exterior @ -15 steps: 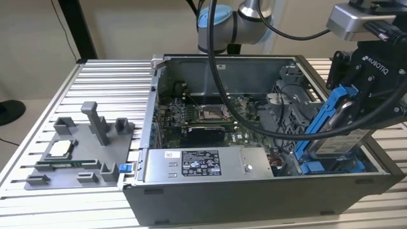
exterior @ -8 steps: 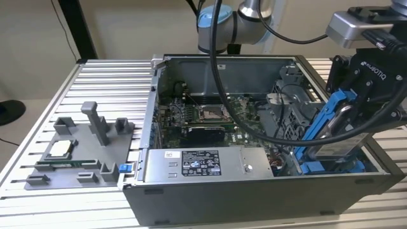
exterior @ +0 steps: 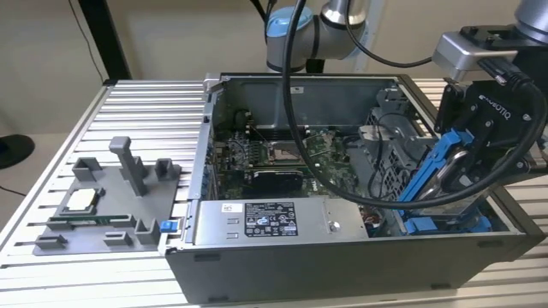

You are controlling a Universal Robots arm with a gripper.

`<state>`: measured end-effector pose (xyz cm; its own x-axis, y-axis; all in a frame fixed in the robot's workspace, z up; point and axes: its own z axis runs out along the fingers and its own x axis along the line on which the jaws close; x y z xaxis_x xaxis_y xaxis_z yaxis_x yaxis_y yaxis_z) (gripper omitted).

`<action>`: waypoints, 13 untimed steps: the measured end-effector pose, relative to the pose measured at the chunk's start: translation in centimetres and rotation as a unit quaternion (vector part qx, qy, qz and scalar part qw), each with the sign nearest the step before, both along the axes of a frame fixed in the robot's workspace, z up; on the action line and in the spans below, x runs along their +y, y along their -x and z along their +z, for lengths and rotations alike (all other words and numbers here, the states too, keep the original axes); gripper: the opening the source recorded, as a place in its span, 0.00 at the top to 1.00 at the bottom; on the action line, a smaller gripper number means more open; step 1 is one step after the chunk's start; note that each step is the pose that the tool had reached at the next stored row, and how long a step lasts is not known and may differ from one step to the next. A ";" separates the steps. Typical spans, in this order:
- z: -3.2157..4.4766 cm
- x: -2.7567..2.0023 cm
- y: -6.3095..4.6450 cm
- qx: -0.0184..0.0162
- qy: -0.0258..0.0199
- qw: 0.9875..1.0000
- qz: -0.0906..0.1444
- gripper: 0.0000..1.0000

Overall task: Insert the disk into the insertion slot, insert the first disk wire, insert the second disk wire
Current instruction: 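Insert the disk into the insertion slot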

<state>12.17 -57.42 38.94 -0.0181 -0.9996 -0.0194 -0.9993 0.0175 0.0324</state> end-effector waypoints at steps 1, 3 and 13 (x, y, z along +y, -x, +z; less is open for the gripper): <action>-0.17 0.00 0.0 0.000 0.000 1.000 0.000 1.00; -0.42 0.00 0.0 0.000 0.000 1.000 0.000 1.00; -0.94 0.00 0.0 0.000 -0.001 1.000 0.000 1.00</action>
<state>12.17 -57.41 38.00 -0.0181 -0.9996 -0.0207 -0.9993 0.0174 0.0324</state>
